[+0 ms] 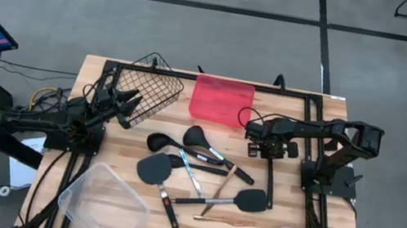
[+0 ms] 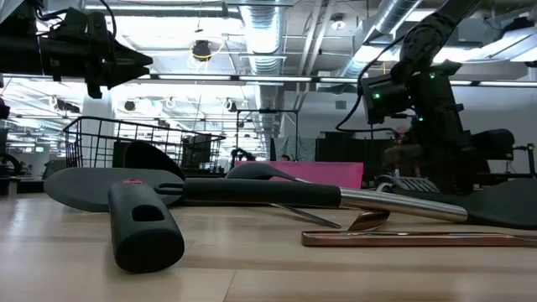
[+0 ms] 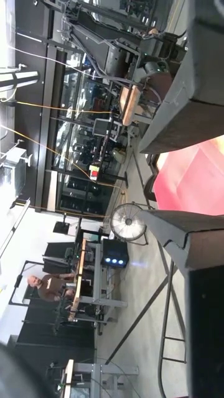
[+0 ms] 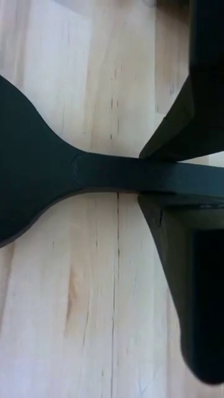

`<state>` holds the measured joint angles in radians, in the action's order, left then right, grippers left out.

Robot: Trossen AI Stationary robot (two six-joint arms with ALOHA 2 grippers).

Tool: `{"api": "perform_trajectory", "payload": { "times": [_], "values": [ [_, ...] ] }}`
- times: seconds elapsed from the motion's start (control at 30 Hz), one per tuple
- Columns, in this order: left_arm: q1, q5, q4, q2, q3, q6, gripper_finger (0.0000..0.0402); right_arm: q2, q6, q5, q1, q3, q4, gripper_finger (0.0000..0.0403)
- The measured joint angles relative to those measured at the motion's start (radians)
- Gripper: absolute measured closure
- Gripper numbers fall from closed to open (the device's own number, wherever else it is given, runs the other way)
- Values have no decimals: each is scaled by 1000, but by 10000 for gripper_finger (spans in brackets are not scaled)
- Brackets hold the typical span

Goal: Pick & Place Kitchen Items
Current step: Put the slotted spatula into the wire basket

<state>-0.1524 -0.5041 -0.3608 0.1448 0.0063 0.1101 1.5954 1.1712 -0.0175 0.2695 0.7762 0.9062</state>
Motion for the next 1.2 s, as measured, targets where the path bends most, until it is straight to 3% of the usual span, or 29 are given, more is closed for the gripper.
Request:
{"api": "perform_trajectory", "payload": {
  "times": [0.6,1.2],
  "values": [
    [0,0,0,0,0,0,262,-4,-150,-52,99,90,0,327],
    [0,0,-1,0,0,0,262,-5,-266,-244,153,356,303,327]
  ]
}}
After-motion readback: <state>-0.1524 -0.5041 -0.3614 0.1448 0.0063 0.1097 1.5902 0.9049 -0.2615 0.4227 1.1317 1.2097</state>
